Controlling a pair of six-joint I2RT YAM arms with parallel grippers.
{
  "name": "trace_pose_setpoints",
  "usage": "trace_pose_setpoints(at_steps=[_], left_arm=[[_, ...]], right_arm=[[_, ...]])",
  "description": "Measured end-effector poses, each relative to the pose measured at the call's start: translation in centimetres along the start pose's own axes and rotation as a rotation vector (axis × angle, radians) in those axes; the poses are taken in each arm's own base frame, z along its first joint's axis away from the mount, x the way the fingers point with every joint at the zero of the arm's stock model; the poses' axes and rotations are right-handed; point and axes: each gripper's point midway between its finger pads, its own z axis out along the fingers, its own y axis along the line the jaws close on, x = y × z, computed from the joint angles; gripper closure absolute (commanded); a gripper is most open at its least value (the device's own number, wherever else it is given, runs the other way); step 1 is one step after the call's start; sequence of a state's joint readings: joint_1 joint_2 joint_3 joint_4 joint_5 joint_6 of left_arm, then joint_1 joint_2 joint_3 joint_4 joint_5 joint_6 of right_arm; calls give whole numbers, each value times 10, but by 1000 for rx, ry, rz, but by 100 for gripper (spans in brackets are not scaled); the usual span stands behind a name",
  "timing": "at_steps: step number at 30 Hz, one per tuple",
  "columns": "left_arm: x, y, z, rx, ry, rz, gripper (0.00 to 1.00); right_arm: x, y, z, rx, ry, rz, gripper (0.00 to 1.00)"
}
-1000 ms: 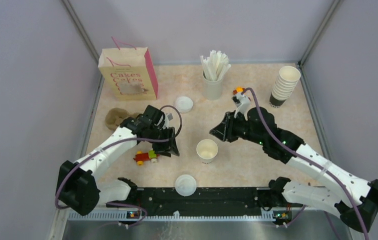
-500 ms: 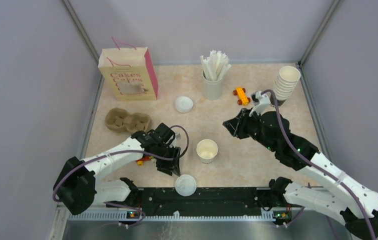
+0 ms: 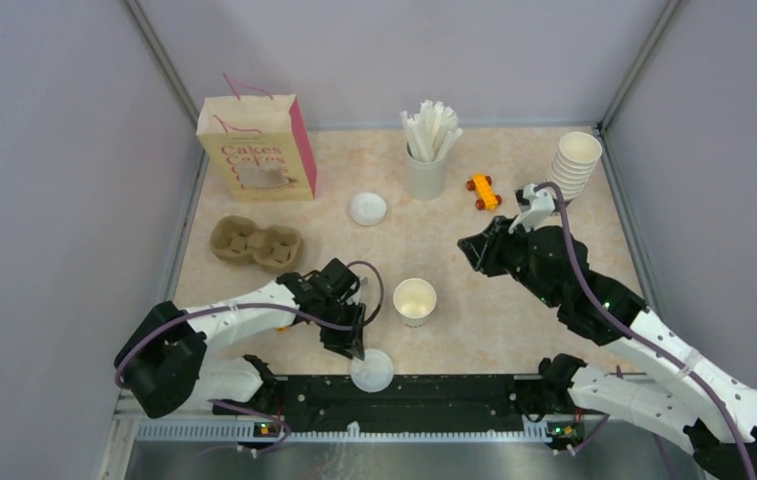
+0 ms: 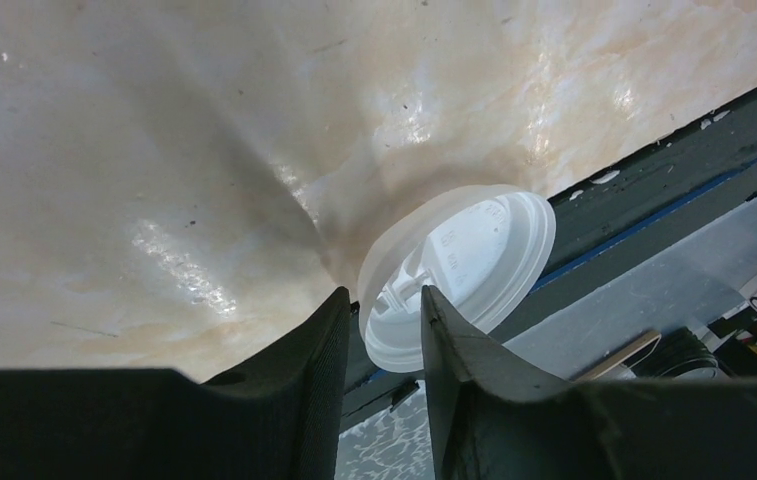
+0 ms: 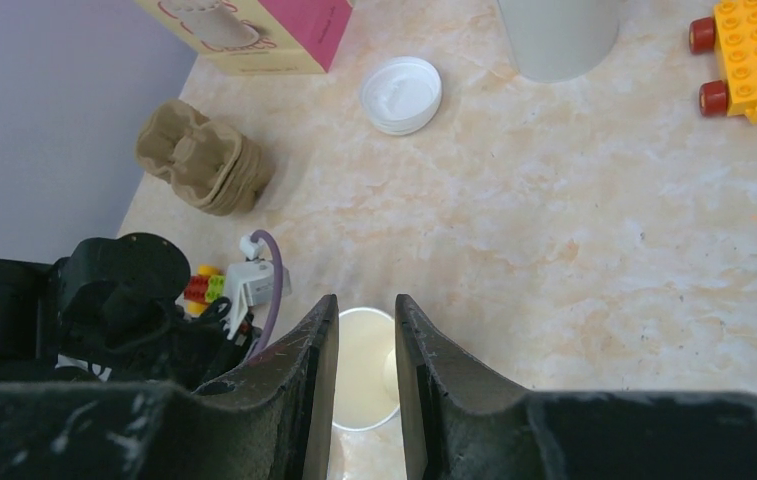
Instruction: Pack the takeout coffee
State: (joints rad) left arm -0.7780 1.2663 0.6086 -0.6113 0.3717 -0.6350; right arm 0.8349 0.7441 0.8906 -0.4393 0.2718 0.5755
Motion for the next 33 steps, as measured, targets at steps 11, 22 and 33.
trace_pose_setpoints(at_steps=[11, 22, 33], left_arm=[[2, 5, 14, -36, 15, 3, 100], [-22, -24, -20, -29, -35, 40, 100], [-66, -82, -100, 9, -186, 119, 100]], right_arm=[[1, -3, 2, 12, 4, -31, 73], [6, 40, 3, -238, 46, -145, 29], [42, 104, -17, -756, 59, -630, 56]])
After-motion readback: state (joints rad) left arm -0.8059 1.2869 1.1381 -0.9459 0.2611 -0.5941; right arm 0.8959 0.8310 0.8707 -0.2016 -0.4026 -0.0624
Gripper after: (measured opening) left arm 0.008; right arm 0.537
